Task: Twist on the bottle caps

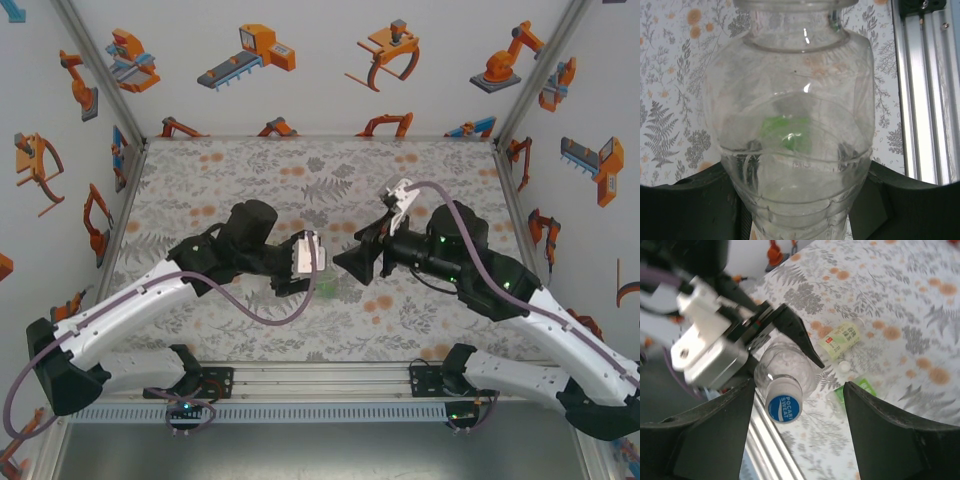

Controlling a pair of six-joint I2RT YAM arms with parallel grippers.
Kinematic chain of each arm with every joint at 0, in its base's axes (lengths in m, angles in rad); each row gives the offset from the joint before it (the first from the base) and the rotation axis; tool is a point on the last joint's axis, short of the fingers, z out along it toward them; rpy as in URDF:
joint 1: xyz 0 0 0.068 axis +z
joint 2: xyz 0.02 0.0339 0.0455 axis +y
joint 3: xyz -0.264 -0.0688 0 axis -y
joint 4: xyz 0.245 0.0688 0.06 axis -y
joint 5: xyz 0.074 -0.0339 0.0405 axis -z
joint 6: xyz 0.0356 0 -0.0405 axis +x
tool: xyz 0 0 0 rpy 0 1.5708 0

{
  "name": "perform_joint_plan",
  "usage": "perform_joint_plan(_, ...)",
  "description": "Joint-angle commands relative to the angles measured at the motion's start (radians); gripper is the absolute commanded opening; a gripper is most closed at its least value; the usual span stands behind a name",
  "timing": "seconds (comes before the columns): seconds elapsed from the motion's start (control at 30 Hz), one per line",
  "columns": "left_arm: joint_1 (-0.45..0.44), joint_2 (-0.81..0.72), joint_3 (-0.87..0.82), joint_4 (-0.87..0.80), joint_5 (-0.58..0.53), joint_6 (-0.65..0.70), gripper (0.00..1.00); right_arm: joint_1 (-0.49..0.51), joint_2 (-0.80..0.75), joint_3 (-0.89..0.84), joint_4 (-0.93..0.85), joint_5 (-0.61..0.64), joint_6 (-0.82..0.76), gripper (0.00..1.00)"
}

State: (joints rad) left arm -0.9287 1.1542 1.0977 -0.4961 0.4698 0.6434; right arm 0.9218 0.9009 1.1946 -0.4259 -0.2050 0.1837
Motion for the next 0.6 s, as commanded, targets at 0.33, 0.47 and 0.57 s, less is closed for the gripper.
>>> perform_joint_plan(0.33,-0.002,-0.029,0.022,-0.038,0.140,0.021,0.00,0.003,-0.021,0.030,-0.046,-0.366,-0.597,0.57)
perform_joint_plan(0.47,-0.002,-0.028,0.024,-0.036,0.140,0.019,0.00,0.003,-0.030,-0.012,0.001,-0.364,-0.604,0.54)
perform_joint_plan(0.57,-0.002,-0.033,0.024,-0.036,0.145,0.019,0.00,0.003,-0.028,-0.017,-0.002,-0.358,-0.606,0.51)
